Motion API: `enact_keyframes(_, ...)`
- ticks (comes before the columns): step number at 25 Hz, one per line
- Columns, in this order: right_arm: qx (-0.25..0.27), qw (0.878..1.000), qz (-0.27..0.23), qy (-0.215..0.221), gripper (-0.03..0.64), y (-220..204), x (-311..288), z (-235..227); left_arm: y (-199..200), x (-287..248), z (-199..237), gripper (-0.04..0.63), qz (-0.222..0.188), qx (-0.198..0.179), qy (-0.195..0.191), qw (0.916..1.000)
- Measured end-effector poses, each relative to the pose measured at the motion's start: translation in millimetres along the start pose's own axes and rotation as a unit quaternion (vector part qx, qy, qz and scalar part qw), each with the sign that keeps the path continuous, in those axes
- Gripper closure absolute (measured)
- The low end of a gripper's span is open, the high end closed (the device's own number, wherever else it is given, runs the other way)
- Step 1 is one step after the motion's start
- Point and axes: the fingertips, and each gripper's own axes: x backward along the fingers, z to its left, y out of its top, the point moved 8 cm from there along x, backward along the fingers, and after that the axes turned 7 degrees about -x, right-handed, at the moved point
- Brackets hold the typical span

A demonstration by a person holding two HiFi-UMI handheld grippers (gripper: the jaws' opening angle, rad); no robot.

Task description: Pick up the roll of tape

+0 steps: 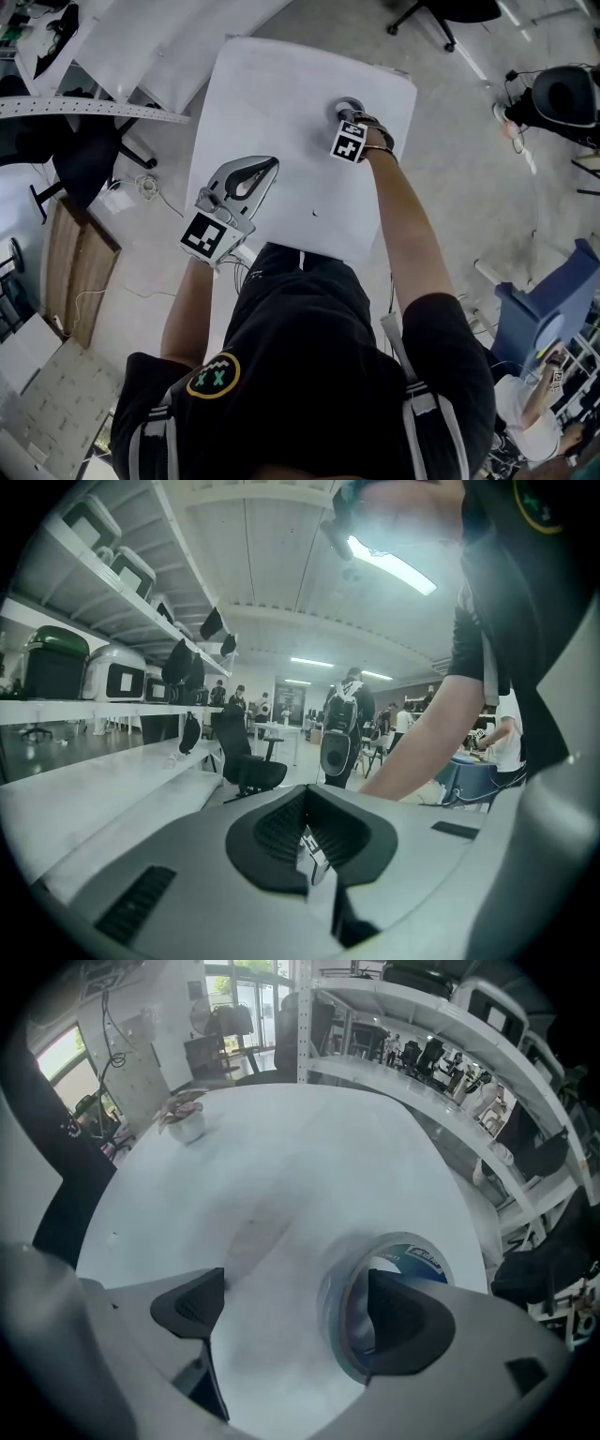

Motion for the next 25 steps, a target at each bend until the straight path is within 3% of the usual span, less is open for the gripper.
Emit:
enact_keyframes(3,0.007,1.000,0.005,0.003,0.145,1,0,-1,-2,0,2,0.580,0.006,-0.009,-0.002,0.9999)
enact_keyframes(5,0.018,1.000,0.009,0.006,0.199,3,0,-1,-6,3,6,0.580,0.014,-0.022,-0.001,0.9997)
enact_keyframes(8,0.037,0.999,0.017,0.004,0.282,3,1,1,-4,4,3,0.580,-0.001,-0.011,-0.003,0.9999)
enact_keyframes(9,0.044,0.999,0.019,-0.003,0.326,3,2,2,-1,4,2,0.580,-0.004,-0.007,-0.003,1.0000)
enact_keyframes(10,0.053,0.998,0.020,-0.013,0.457,3,3,2,1,3,2,0.580,-0.004,-0.004,-0.002,1.0000)
enact_keyframes(11,0.060,0.998,0.022,-0.022,0.515,2,3,2,2,4,2,0.580,-0.002,-0.006,-0.001,1.0000)
enact_keyframes(18,0.067,0.997,0.025,-0.032,0.529,1,5,6,-2,13,4,0.580,0.008,-0.030,0.004,0.9995)
enact_keyframes(25,0.011,0.998,-0.031,-0.055,0.537,8,24,13,5,15,3,0.580,-0.004,-0.029,0.001,0.9996)
